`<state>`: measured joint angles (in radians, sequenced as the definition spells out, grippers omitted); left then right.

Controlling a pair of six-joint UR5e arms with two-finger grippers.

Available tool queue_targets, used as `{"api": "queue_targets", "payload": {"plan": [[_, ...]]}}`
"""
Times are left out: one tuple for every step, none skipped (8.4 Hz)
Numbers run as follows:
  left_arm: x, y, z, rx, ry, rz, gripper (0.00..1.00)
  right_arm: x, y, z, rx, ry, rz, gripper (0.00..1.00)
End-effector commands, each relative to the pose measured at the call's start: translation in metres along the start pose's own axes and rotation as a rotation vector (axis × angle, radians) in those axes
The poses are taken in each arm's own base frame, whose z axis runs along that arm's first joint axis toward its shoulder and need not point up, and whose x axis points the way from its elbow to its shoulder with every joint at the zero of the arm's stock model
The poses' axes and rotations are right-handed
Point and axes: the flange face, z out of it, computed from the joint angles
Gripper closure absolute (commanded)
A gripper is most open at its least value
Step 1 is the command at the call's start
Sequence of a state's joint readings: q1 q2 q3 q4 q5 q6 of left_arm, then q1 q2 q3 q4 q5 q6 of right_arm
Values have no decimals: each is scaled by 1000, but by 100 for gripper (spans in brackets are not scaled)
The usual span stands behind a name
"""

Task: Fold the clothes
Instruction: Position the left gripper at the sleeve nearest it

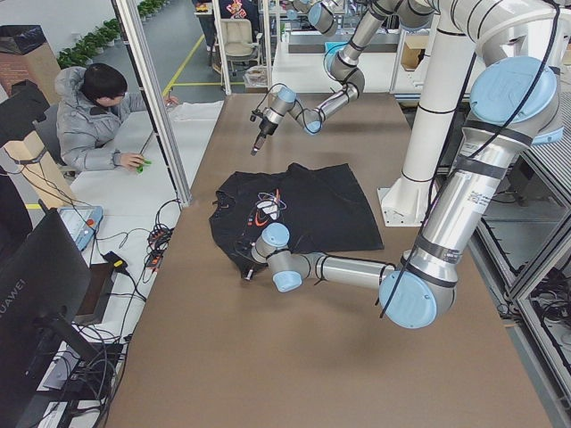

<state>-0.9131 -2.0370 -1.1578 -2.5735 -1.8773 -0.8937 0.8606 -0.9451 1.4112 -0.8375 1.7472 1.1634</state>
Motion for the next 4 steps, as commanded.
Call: {"api": "queue_targets", "payload": {"plan": [[4,-22,-4,-9,-30,-22,100,0,0,0,0,0,1,6],[8,-26,-4,-12,-33,-23,100,0,0,0,0,0,-1,6],[9,-27,-4,-12,-33,-23,100,1,0,0,-1,1,0,6],[11,-28,-4,-10,-31,-22,100,1,0,1,-1,3,0,6]]}}
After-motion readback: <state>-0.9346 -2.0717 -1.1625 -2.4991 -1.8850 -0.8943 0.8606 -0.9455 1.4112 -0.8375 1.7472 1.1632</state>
